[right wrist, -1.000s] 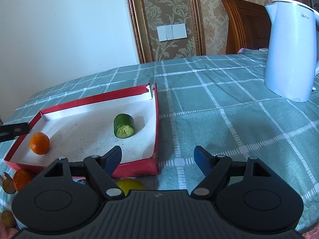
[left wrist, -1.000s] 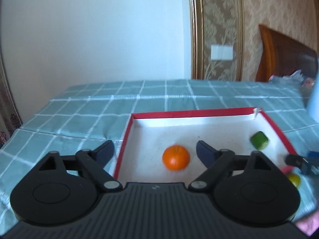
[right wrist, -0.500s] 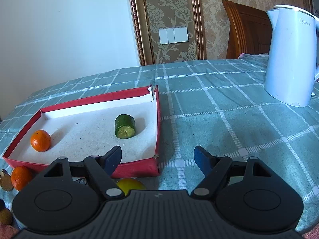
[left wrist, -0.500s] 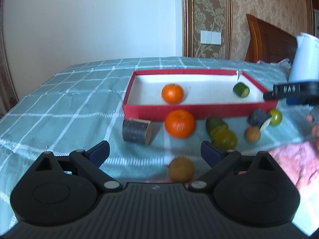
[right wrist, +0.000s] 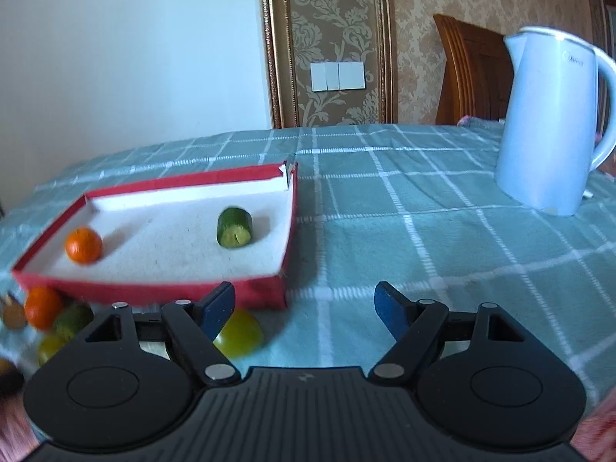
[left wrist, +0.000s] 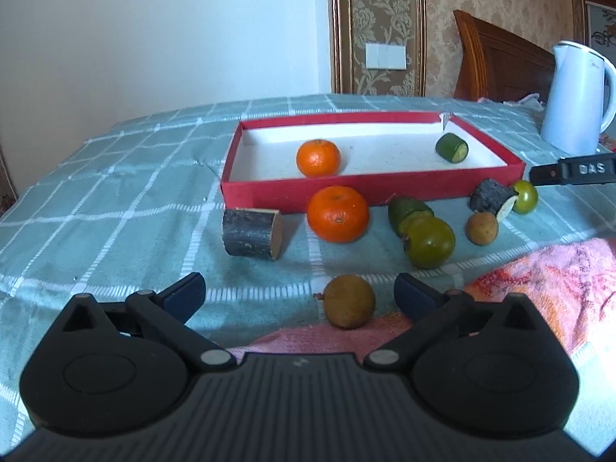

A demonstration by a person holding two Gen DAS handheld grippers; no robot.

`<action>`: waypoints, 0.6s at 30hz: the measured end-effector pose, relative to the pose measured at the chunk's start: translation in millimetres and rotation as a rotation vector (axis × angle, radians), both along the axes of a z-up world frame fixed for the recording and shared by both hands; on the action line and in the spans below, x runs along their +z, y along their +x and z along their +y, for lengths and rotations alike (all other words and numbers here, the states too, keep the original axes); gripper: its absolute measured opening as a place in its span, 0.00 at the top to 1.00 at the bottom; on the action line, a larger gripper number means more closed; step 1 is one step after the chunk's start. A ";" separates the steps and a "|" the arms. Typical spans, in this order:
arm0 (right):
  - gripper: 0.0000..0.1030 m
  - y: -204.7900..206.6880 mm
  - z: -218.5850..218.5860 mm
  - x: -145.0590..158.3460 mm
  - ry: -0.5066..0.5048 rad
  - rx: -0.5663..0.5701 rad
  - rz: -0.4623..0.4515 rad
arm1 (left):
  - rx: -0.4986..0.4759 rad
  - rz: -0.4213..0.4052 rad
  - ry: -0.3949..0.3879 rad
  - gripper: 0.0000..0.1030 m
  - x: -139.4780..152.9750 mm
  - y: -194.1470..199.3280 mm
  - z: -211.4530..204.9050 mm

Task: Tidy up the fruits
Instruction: 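Move the right gripper to the green lime and close on it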

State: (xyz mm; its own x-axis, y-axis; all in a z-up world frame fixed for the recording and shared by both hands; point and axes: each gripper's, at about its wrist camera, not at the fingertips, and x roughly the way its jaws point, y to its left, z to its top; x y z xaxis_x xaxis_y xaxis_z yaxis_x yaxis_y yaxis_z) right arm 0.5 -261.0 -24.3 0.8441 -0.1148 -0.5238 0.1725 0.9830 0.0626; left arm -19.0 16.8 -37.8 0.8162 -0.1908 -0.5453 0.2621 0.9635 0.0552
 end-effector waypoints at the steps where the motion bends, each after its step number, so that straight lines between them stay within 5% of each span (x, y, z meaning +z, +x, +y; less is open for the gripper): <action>1: 0.23 -3.0 0.0 -0.7 0.000 0.005 -0.003 | 0.005 0.007 0.003 0.00 -0.6 1.2 -0.7; 11: 0.23 -9.9 17.3 1.5 -0.005 0.090 -0.010 | -0.004 0.072 -0.024 0.00 -4.6 9.5 2.4; 15: 0.43 -3.7 25.4 -3.7 -0.057 0.104 0.013 | -0.004 0.070 -0.024 0.00 -4.8 9.1 2.3; 18: 0.43 0.9 26.0 -6.2 -0.026 0.134 0.024 | -0.004 0.070 -0.025 0.00 -4.7 9.1 2.0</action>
